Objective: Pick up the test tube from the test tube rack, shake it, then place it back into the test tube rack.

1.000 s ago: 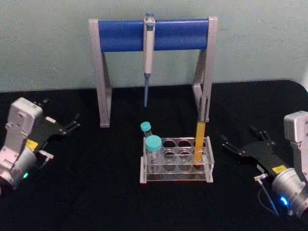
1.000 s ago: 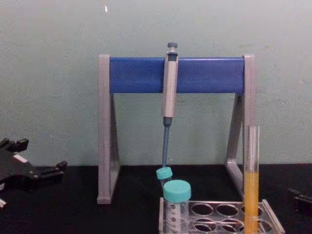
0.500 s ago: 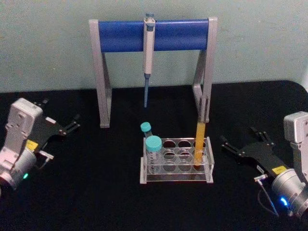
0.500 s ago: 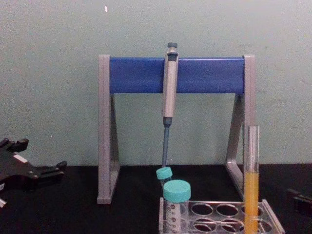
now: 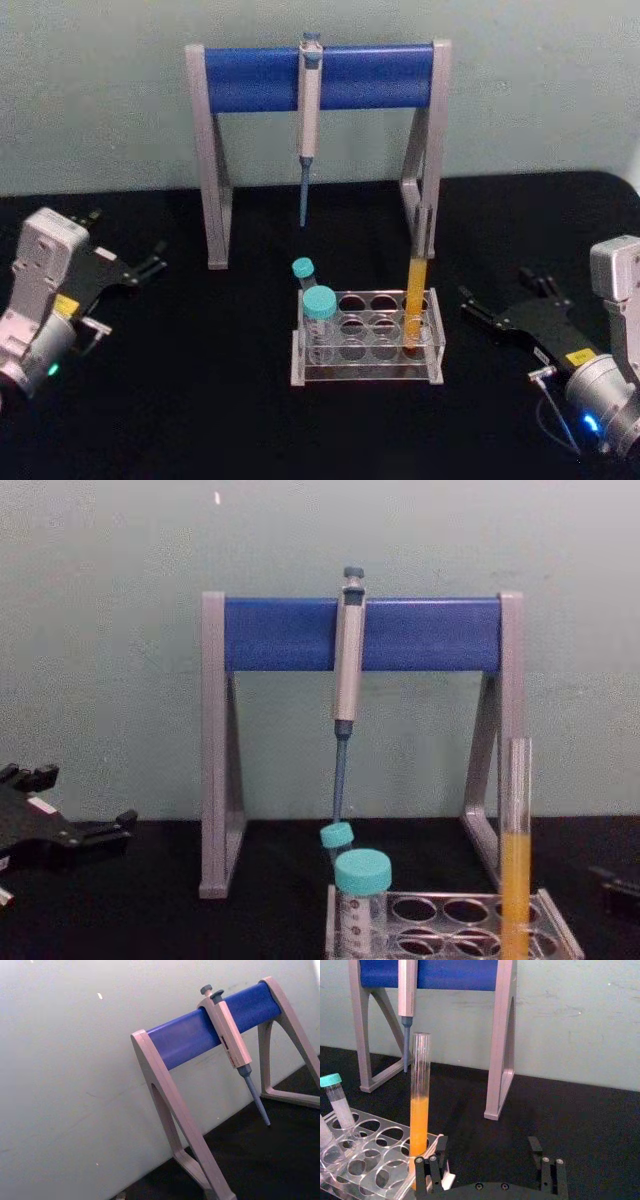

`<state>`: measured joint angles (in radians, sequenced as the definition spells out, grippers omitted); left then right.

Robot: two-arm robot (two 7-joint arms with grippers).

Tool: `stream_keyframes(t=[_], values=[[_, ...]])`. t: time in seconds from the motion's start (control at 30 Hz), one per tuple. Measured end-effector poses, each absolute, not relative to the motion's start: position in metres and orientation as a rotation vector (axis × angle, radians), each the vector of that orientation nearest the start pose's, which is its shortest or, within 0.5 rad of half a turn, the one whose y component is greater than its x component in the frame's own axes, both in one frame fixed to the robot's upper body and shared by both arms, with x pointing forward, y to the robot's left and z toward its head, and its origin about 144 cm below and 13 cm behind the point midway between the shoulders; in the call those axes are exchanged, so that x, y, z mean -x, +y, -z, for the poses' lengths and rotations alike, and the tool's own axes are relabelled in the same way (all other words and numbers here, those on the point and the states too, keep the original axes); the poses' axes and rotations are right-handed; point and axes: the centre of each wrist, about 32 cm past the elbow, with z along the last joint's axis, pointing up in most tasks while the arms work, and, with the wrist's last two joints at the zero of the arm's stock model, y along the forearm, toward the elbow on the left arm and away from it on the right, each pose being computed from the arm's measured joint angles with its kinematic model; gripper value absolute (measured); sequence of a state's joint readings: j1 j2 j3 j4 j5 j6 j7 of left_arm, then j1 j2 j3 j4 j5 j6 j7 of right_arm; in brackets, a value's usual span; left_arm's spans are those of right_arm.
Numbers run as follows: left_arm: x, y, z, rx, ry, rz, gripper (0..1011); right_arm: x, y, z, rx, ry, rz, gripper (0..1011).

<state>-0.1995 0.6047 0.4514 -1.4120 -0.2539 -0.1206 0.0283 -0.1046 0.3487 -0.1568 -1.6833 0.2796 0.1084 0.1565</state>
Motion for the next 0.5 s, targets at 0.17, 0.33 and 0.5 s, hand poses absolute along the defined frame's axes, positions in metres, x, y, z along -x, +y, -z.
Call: stream_keyframes(t=[0.17, 0.33, 0.5], values=[[-0.4886, 0.3097, -1.1398, -0.304, -0.285, -1.248, 1001, -0.4248, -0.2692, -1.1429, 0.155, 0.083, 1.227, 1000], [-0.4886, 0.3097, -1.1398, -0.304, -0.285, -1.248, 1001, -0.4248, -0.2692, -1.1429, 0.155, 0.083, 1.227, 1000], [-0.4886, 0.3097, -1.1398, -0.304, -0.285, -1.248, 1001, -0.4248, -0.2692, -1.1429, 0.155, 0.083, 1.227, 1000]])
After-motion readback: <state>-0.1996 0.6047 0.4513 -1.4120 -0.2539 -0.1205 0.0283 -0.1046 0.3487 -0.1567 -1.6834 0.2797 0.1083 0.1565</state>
